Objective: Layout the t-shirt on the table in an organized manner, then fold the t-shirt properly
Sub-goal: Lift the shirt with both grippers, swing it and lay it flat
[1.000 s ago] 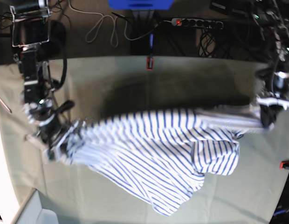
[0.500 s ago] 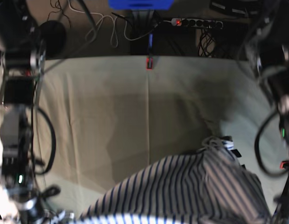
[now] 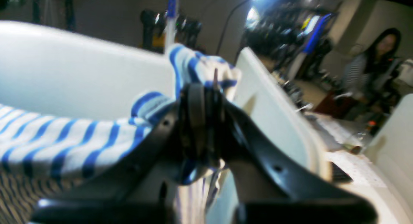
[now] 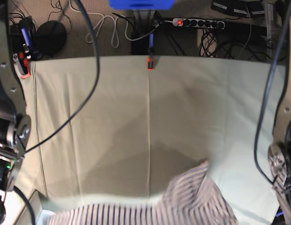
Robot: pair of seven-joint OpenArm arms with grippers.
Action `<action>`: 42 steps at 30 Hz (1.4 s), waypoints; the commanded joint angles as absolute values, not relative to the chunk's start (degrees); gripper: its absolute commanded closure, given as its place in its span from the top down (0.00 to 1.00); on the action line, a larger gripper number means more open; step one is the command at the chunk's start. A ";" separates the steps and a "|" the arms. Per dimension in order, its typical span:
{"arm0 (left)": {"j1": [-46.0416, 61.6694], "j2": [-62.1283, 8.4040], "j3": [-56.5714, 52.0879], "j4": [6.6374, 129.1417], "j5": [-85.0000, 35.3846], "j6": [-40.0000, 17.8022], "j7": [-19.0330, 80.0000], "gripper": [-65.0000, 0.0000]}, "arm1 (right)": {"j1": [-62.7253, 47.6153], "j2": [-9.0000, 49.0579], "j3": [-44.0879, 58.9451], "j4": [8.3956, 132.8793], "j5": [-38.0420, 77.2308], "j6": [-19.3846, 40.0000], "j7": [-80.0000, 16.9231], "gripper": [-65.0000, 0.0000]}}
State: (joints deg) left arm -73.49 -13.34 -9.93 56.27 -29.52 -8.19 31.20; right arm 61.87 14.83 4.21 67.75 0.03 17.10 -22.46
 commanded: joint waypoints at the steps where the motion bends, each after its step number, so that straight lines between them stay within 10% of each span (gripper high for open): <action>1: -75.00 -13.85 -9.71 57.01 -29.49 -7.96 30.46 0.00 | 63.78 15.60 4.88 69.32 0.31 16.57 -21.32 0.00; 8: -66.33 -14.46 -10.15 68.26 -31.52 -7.78 35.38 0.00 | 43.30 16.22 11.30 83.91 0.31 16.75 -21.05 0.00; 22: -10.77 -13.93 -28.35 98.33 -38.55 -8.04 43.38 0.00 | -2.15 7.43 22.29 102.99 13.76 16.75 -20.26 0.00; 30: 15.34 -7.34 -38.02 103.52 -53.14 -7.96 43.38 0.00 | -11.91 7.96 23.78 102.73 14.73 16.75 -12.18 0.00; 42: 27.21 -2.59 -44.97 103.43 -54.64 -8.13 43.65 0.00 | -16.31 8.22 29.32 102.11 14.73 16.84 -12.35 0.00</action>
State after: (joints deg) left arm 26.98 -1.98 -44.18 102.50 -54.30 -8.38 45.52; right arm -16.80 7.27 28.80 101.25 14.87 17.15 -14.81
